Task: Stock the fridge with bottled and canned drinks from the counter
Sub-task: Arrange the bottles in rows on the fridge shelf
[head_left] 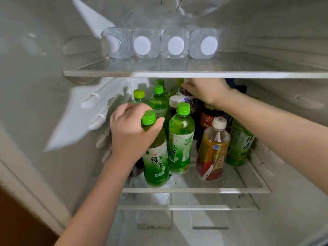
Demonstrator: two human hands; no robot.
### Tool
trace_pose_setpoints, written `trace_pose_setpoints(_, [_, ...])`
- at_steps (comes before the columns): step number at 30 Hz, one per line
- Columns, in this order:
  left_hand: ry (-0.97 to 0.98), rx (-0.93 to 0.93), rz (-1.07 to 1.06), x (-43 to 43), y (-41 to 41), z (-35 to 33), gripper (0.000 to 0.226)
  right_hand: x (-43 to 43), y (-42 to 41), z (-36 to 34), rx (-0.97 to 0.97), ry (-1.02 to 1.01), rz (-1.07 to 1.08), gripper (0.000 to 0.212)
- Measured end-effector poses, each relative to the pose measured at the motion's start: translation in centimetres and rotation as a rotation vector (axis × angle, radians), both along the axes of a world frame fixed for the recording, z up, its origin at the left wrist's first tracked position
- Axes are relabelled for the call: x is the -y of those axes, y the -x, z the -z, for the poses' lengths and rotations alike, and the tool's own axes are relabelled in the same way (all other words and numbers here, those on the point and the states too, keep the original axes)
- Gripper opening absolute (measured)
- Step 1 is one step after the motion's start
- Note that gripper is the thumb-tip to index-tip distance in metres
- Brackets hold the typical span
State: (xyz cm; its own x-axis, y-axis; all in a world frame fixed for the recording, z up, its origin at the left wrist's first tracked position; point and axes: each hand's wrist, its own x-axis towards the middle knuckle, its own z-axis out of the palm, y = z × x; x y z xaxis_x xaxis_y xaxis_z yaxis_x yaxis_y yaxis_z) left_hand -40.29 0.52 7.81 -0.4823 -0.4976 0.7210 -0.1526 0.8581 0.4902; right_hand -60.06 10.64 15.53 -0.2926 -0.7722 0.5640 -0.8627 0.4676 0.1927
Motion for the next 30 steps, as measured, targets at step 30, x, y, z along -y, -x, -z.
trace_pose_setpoints(30, [0.239, 0.250, -0.075, -2.5, 0.2, -0.6, 0.055, -9.6, -8.2, 3.8, -0.359, 0.599, -0.171, 0.017])
